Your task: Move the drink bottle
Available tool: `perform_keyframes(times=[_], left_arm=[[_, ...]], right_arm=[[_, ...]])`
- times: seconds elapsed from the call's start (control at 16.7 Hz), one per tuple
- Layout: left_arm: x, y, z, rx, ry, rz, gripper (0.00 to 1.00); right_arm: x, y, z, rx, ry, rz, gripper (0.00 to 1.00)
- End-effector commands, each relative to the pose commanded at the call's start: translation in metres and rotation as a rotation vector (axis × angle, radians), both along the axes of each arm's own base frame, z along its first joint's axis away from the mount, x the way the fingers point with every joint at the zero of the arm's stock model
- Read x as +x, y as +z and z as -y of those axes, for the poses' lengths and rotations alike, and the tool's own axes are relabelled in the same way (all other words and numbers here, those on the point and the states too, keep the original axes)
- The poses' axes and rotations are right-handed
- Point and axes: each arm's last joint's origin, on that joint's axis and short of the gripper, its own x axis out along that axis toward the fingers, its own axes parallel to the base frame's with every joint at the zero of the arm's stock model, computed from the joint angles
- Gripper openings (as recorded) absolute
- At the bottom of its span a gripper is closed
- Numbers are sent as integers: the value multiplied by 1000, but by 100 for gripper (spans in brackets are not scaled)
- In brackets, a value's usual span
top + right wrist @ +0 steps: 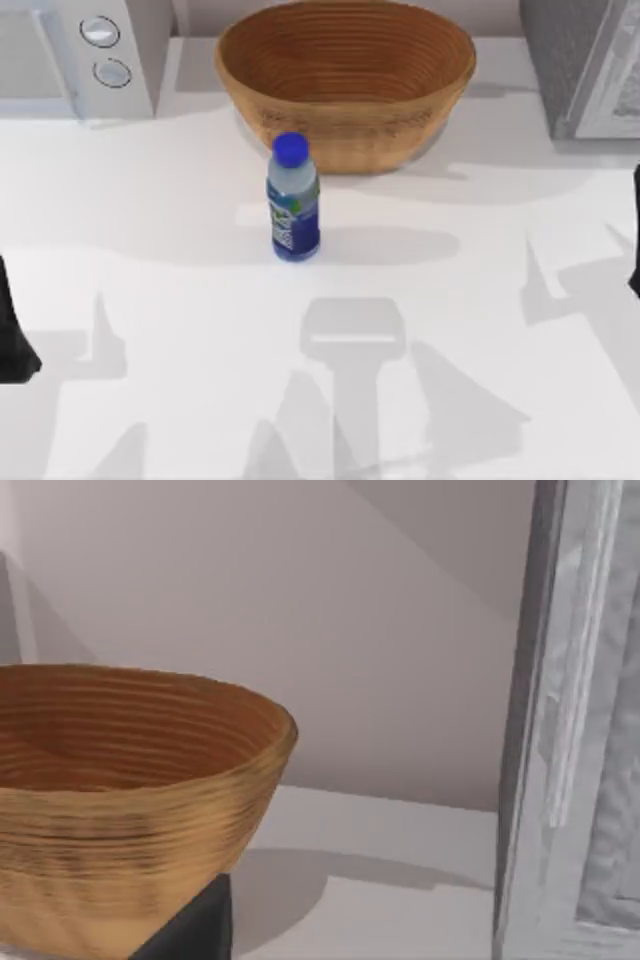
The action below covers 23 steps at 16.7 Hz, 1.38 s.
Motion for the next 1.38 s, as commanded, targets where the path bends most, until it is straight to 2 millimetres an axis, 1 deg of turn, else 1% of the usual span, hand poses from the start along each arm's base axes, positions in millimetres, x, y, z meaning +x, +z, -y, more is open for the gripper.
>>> perform_keyframes(times=[0.18,0.3,0.48,0.66,0.9,1.08,1.26,1.38], left_arm=[[0,0,0,0,0,0,100],[0,0,0,0,0,0,100],[0,0,0,0,0,0,100],[0,0,0,0,0,0,100],[0,0,0,0,0,0,100],[0,0,0,0,0,0,100],[0,0,0,0,0,0,100],[0,0,0,0,0,0,100]], right_arm=[[32,-1,-24,-3,91,-1,100],[53,-8,-43,-4,153,-2,100],[79,-30,-74,-6,245,-3,100],[97,-60,-105,-6,330,-5,100],[105,-106,-140,-5,427,-7,100],[103,-136,-157,-4,482,-8,100],[99,-158,-167,-3,518,-10,100],[98,-165,-170,-3,529,-10,100]])
